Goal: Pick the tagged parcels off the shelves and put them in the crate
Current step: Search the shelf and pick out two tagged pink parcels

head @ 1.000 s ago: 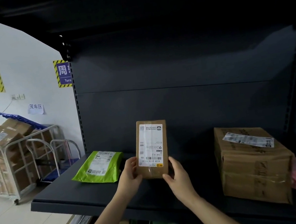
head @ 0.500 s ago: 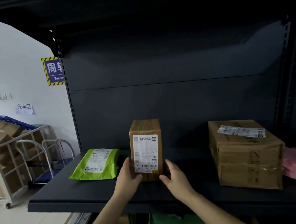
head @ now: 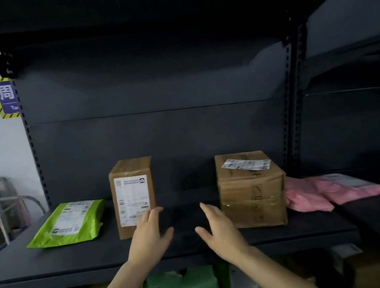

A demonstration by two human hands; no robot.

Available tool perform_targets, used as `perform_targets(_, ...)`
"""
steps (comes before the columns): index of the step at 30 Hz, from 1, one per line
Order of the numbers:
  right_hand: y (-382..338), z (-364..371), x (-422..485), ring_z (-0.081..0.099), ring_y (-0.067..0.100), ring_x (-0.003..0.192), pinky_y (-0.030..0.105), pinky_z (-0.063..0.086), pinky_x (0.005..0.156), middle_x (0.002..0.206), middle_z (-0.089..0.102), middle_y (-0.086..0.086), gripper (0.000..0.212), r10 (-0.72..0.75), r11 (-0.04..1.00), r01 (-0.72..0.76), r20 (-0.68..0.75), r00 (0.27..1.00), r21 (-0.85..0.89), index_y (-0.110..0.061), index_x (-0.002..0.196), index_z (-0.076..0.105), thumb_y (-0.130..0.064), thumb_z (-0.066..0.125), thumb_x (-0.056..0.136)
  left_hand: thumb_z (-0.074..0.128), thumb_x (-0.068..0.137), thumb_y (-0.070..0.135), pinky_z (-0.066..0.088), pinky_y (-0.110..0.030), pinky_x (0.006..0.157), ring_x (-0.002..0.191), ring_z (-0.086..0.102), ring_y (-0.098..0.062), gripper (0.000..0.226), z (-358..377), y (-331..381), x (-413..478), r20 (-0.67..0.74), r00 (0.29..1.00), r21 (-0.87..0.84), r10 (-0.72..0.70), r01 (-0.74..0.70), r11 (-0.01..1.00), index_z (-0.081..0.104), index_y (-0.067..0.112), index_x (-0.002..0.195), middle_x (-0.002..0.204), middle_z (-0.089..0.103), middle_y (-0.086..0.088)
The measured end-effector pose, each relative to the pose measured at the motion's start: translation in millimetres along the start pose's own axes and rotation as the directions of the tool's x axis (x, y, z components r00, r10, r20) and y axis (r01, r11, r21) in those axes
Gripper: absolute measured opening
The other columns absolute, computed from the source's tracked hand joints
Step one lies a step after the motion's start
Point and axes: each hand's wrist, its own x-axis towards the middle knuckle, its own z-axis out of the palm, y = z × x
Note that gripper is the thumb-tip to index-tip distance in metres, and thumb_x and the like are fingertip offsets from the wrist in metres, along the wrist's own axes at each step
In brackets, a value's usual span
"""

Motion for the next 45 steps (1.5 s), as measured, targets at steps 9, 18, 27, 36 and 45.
perform_targets(9,93,-104,-63,0.031,0.018,0.136,0.029,0.024,0.112,0.15,0.033,0.0,0.057,-0.164,0.894,0.157,0.021,0.986,-0.42,-0.018,0.146,0.028,-0.041,0.038,0.095,0.047,0.09,0.049,0.022,-0.033,0.115,0.142,0.023,-0.019,0.07,60,89,-3,0.075,0.993,0.383,0.092,-0.114,0.917,0.022,0.019,0.148,0.153,0.028,0.0)
perform_targets(18,188,-166,-76,0.033,0.017,0.135,0.03,0.024,0.111,0.148,0.037,0.001,0.059,-0.064,0.837,0.031,-0.041,0.997,-0.547,-0.018,0.144,0.03,-0.046,0.04,0.093,0.049,0.087,0.053,0.019,-0.038,0.116,0.142,0.025,-0.023,0.073,81,144,-4,0.001,0.999,0.502,-0.036,0.03,0.864,0.03,0.014,0.145,0.151,0.033,-0.005)
perform_targets(27,221,-175,-53,0.046,0.017,0.12,0.027,0.035,0.102,0.133,0.05,-0.001,0.048,-0.022,0.868,-0.008,-0.055,0.998,-0.496,-0.021,0.136,0.041,-0.042,0.043,0.093,0.041,0.089,0.06,0.026,-0.041,0.113,0.141,0.027,-0.027,0.081,81,160,23,-0.052,0.973,0.278,-0.223,0.229,0.933,0.017,0.01,0.149,0.152,0.031,-0.01)
perform_targets(36,205,-169,-4,0.05,0.02,0.121,0.029,0.039,0.099,0.132,0.055,0.007,0.048,0.031,0.984,-0.056,-0.143,0.989,-0.172,-0.011,0.133,0.048,-0.042,0.039,0.097,0.035,0.093,0.056,0.033,-0.04,0.106,0.131,0.041,-0.032,0.07,81,161,66,0.039,0.886,-0.31,-0.462,0.45,0.837,0.035,0.006,0.142,0.143,0.044,-0.015)
perform_targets(45,172,-150,16,0.054,0.01,0.115,0.019,0.04,0.092,0.125,0.059,-0.004,0.038,-0.02,0.976,0.029,-0.044,0.999,0.217,-0.021,0.13,0.051,-0.037,0.042,0.097,0.053,0.091,0.031,0.047,-0.033,0.075,0.087,0.06,-0.018,0.018,79,154,68,0.208,0.85,-0.634,-0.484,0.493,0.595,0.065,0.018,0.093,0.094,0.065,-0.003)
